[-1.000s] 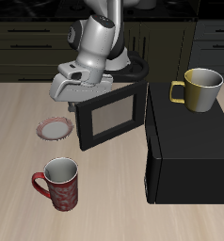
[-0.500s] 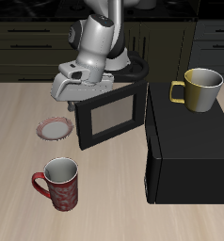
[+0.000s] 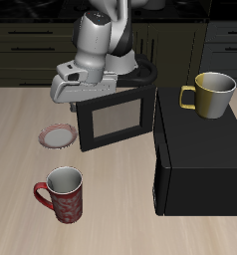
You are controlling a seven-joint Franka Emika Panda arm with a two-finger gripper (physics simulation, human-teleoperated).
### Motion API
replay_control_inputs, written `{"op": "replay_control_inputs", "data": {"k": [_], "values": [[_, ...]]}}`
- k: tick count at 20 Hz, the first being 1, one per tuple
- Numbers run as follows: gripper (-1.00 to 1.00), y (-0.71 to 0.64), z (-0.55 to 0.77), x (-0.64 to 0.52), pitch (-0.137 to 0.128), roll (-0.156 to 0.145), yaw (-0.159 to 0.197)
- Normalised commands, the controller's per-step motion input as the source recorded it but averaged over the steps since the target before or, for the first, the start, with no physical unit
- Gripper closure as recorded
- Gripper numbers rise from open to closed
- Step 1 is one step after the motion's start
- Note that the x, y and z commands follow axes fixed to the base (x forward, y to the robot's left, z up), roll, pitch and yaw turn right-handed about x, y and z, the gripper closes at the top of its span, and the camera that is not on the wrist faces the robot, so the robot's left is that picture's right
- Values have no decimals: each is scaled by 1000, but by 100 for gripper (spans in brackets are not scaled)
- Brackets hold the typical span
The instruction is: Open the microwave and place the red mug in it
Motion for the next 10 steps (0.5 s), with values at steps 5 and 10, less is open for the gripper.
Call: {"op": "replay_control_inputs", "data": {"k": [5,10], "values": [[100,-428,16,-560,-13,-55,-10],[100,-415,-16,-436,11,-114,0]]}}
